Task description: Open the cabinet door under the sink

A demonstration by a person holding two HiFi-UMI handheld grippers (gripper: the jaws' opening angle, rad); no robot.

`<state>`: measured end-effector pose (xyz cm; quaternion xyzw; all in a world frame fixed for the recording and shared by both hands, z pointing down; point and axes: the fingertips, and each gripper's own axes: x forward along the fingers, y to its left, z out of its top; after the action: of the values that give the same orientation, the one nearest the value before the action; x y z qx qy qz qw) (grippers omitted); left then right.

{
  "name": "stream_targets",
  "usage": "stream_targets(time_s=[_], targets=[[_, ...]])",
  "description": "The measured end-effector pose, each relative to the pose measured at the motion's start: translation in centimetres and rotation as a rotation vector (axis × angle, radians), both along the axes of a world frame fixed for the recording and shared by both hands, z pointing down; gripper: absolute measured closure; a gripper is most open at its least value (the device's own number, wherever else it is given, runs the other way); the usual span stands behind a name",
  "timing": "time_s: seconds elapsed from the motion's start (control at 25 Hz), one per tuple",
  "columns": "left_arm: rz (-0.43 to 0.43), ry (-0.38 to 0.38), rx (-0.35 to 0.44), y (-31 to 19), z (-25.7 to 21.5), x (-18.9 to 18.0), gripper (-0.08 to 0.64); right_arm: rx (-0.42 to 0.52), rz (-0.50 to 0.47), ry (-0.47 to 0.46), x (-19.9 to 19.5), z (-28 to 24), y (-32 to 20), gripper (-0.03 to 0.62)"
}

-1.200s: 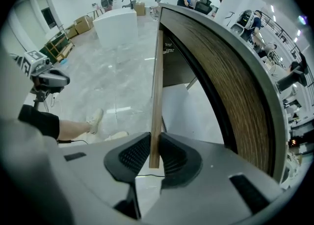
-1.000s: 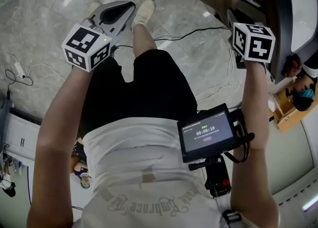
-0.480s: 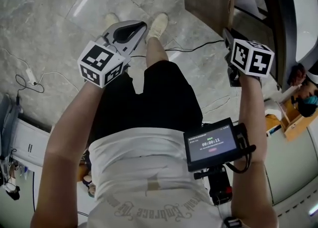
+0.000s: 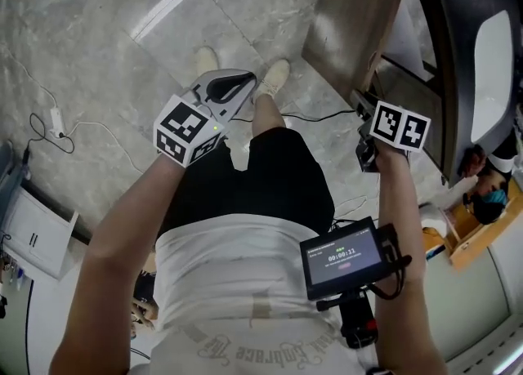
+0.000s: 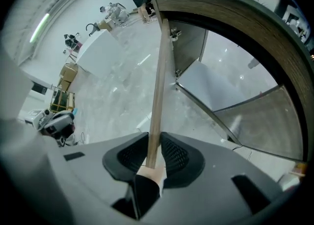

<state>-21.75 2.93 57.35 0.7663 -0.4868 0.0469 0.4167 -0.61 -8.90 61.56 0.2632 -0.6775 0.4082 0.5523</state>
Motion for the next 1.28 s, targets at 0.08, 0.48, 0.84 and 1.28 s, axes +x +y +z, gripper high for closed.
stream_targets(time_s=[0.08,0.48,0.84,1.28], targets=[[-0.014,0.000,-0.004,0.7,-0.6,-0.8,0.541,-0.012,0.008,-0.010,-1.2,0.0,0.9,0.501],[-0.044,-0.004,-0.015,3.3,-2.5,-3.9,0.541,-0.036,0.219,-0.094,-7.1,-0.1,2.7,0.494],[-0.075,-0.016,-0.016,3.9,-2.8,-6.8,0.541,-0.071,0.318,-0.223,-13.0,0.0,3.3,0.477],[-0.116,-0.041,0.014,4.2,-6.0,-9.5,0.541,-0.096,0.441,-0.308,-18.6,-0.3,2.8,0.479]])
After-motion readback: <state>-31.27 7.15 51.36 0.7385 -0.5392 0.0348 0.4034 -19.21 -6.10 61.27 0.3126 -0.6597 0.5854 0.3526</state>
